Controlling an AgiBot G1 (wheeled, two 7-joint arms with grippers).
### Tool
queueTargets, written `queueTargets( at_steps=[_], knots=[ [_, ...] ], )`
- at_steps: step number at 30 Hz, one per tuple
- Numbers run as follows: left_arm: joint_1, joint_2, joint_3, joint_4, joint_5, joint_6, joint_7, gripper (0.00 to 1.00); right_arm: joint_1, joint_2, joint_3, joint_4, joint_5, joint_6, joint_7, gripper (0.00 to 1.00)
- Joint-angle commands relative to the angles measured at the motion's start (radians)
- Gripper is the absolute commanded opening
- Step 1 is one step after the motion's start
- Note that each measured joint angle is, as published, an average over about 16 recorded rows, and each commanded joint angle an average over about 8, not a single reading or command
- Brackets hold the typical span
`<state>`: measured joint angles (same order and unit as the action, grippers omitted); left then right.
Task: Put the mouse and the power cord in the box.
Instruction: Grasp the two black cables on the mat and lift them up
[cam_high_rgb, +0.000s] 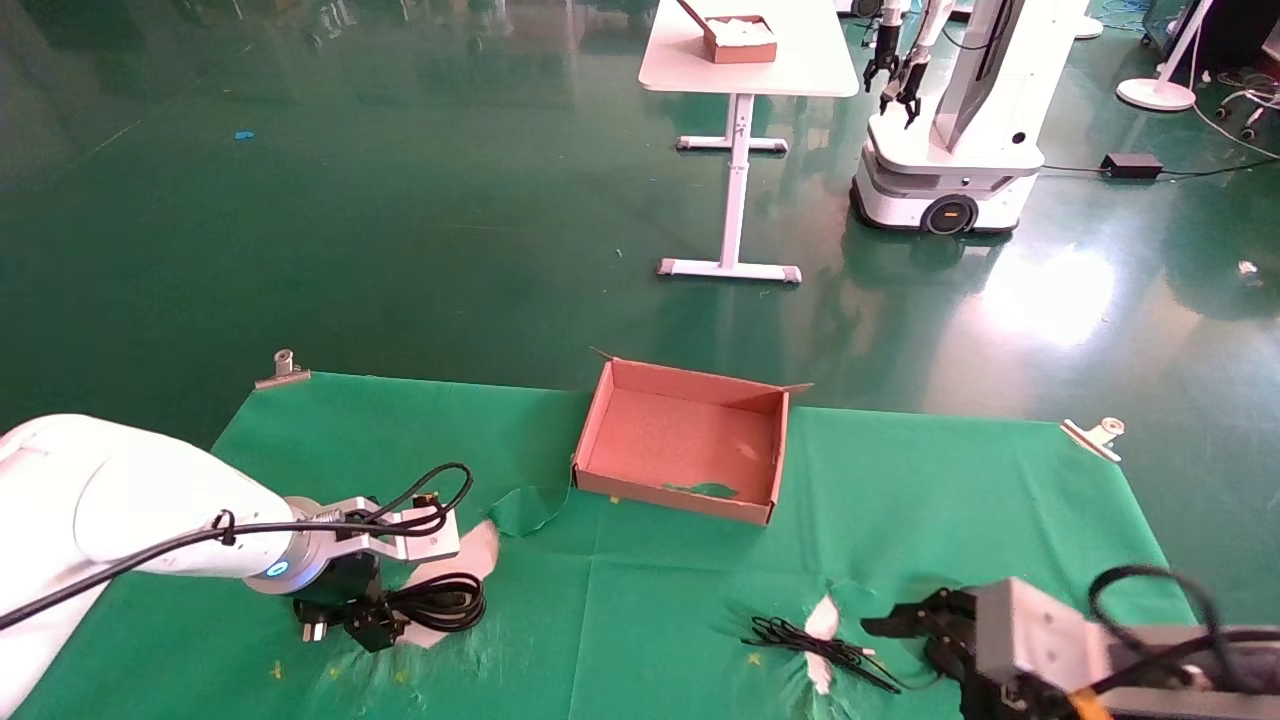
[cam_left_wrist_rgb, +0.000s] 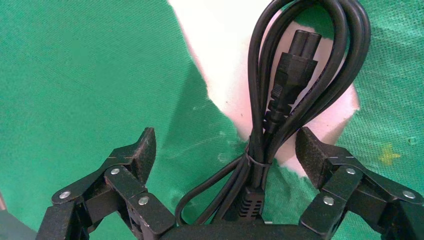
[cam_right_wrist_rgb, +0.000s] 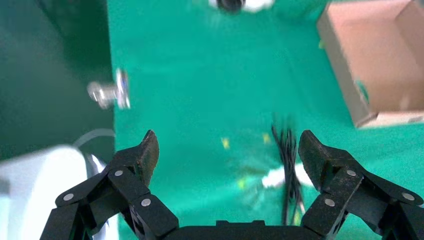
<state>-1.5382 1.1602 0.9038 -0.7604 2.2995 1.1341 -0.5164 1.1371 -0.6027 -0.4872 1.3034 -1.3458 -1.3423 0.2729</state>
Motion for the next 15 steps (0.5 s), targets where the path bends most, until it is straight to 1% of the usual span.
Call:
queueTargets(
  at_steps=[1,5,8,11,15],
  knots=[
    [-0.004,0.003,-0.001,0.011,-0.003,-0.002,0.007,1.00,0.013,-0.008,-0.018,0.005,-0.050,0.004,0.003,1.00],
    [-0.007,0.007,-0.001,0.023,-0.006,-0.005,0.014,1.00,0.111,-0.105,-0.102,-0.046,-0.253,0.003,0.017,1.00],
    [-0.008,0.009,-0.002,0.029,-0.007,-0.007,0.018,1.00,0.176,-0.192,-0.154,-0.119,-0.372,0.012,0.012,1.00],
    [-0.009,0.010,-0.002,0.034,-0.008,-0.008,0.021,1.00,0.222,-0.275,-0.192,-0.217,-0.452,0.034,-0.003,1.00],
    [-0.011,0.011,-0.002,0.038,-0.009,-0.009,0.024,1.00,0.268,-0.371,-0.228,-0.357,-0.519,0.068,-0.037,1.00]
  ],
)
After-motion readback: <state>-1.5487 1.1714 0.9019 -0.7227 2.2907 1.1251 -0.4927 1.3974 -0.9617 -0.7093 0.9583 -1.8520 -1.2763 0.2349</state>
